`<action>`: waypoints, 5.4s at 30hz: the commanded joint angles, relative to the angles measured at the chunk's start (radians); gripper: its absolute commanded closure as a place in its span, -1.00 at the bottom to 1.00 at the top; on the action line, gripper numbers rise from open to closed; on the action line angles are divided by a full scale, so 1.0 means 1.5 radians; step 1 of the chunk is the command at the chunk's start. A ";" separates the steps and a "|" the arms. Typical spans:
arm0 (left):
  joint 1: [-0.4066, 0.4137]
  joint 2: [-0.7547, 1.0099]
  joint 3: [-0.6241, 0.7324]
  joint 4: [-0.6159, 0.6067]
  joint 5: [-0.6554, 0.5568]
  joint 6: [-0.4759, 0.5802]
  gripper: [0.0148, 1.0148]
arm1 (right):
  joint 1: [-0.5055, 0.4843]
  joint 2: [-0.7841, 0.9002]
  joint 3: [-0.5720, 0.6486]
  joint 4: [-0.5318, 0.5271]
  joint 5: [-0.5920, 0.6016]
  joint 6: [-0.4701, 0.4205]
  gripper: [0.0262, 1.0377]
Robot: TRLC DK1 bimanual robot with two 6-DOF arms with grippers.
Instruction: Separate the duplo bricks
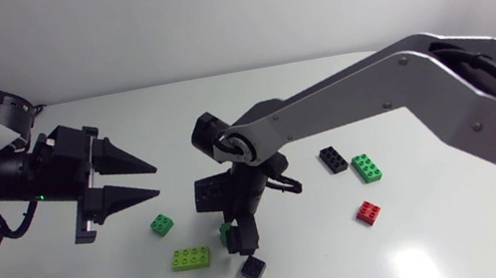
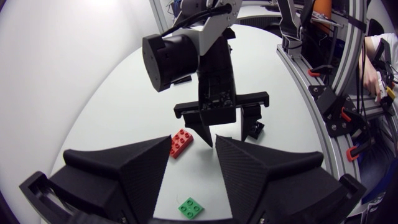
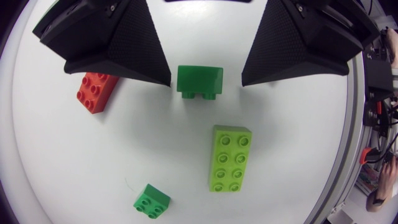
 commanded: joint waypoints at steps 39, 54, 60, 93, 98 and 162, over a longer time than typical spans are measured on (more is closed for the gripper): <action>0.004 -0.008 0.034 -0.215 0.036 0.147 0.02 | -0.004 -0.166 0.001 0.032 -0.059 0.057 0.60; -0.003 0.070 0.069 -0.214 0.045 0.140 0.01 | 0.026 -0.205 0.018 0.067 -0.057 0.120 0.60; 0.000 0.084 0.079 -0.212 0.049 0.138 0.01 | 0.038 -0.206 0.021 0.070 -0.057 0.126 0.60; -0.016 0.094 0.094 -0.214 0.058 0.127 0.00 | 0.054 -0.194 0.038 0.071 -0.060 0.132 0.60; -0.019 0.094 0.092 -0.214 0.059 0.127 0.21 | 0.054 -0.195 0.038 0.071 -0.060 0.131 0.60; -0.178 0.202 -0.054 0.049 -0.658 0.175 0.51 | 0.024 -0.373 -0.201 0.068 -0.023 0.093 -0.93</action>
